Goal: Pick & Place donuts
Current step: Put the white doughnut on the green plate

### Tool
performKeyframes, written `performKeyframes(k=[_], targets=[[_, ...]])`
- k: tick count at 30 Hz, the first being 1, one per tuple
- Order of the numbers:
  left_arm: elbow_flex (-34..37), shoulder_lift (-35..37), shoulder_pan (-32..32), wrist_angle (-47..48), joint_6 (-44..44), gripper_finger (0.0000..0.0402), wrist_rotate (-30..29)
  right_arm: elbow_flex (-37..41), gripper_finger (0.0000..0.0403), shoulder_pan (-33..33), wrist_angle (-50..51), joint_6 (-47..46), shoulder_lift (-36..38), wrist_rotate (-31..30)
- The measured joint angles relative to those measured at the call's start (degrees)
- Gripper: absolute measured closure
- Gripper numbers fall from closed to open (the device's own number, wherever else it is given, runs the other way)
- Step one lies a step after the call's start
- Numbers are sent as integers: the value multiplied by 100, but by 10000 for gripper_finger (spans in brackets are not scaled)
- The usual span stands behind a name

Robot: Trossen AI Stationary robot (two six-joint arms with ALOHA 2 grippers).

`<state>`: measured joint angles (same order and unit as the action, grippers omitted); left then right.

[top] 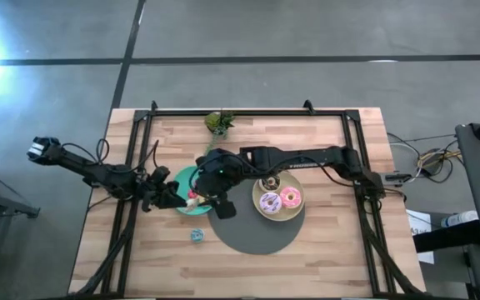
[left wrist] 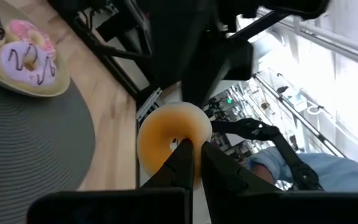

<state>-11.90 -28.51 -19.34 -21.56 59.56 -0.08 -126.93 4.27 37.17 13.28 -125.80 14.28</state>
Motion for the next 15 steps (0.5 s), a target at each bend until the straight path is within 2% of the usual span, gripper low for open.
performKeyframes(k=[4, 15], targets=[[0, 0, 75, 74, -68, 401, -48, 1, 199, 3, -6, -12, 0, 201], [0, -62, 171, 60, 8, 401, -39, 0, 212, 7, -211, -68, -145, 240]])
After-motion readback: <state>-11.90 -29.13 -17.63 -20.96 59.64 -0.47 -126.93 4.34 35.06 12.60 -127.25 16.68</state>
